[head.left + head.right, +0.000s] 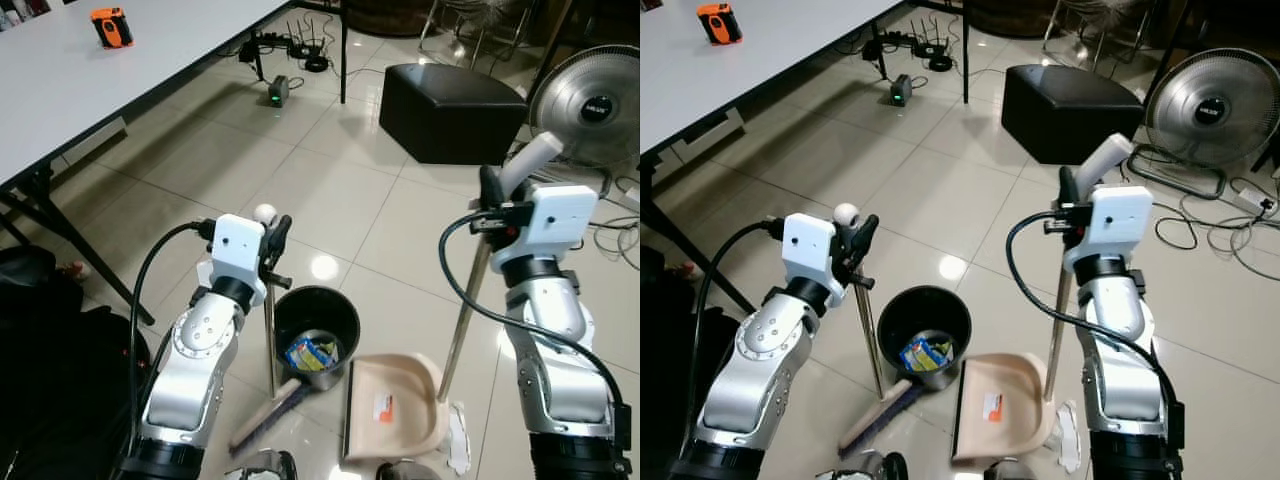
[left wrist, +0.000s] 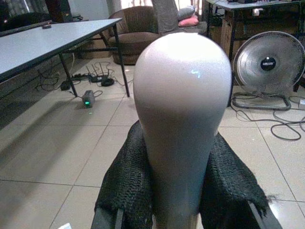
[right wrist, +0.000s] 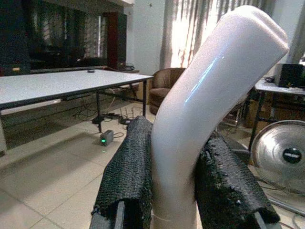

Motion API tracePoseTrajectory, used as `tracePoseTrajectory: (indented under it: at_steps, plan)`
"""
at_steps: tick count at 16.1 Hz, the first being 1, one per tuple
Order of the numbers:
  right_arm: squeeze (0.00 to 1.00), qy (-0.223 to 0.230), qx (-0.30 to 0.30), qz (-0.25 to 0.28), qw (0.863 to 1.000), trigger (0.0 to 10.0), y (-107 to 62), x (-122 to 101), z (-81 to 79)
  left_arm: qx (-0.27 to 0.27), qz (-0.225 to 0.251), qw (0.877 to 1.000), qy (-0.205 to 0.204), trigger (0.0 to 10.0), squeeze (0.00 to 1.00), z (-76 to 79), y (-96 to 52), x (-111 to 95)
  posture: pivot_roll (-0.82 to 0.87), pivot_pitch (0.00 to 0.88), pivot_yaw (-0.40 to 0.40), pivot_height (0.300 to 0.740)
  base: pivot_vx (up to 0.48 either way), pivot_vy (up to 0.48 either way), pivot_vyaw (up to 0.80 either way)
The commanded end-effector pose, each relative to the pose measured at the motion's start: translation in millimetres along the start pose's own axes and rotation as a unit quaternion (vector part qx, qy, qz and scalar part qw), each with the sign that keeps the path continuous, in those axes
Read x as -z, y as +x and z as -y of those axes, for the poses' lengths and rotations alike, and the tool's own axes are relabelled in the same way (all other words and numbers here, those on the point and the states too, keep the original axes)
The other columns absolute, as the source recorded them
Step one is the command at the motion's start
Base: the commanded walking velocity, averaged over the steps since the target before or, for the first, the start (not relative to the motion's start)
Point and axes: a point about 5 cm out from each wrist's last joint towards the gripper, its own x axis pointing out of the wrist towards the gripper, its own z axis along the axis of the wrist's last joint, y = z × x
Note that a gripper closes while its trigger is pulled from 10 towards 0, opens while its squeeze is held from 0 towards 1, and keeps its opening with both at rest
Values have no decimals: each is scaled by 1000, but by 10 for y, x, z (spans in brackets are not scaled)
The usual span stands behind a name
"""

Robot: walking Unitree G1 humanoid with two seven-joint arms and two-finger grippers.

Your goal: Sweep floor

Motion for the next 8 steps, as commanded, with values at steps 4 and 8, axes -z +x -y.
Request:
tracePoseTrajectory:
  at_steps: [4,8]
  plan:
    - [0,-8,-4,-1,1000,10000,-48,24,13,3,10,1000,4,10000,0,-7,2,-68,-45,111,54,740,-266,0,0]
    - [0,-13,7,-8,1000,10000,-62,39,42,3,10,1000,5,10000,0,-6,15,-72,-49,112,56,740,-266,0,0]
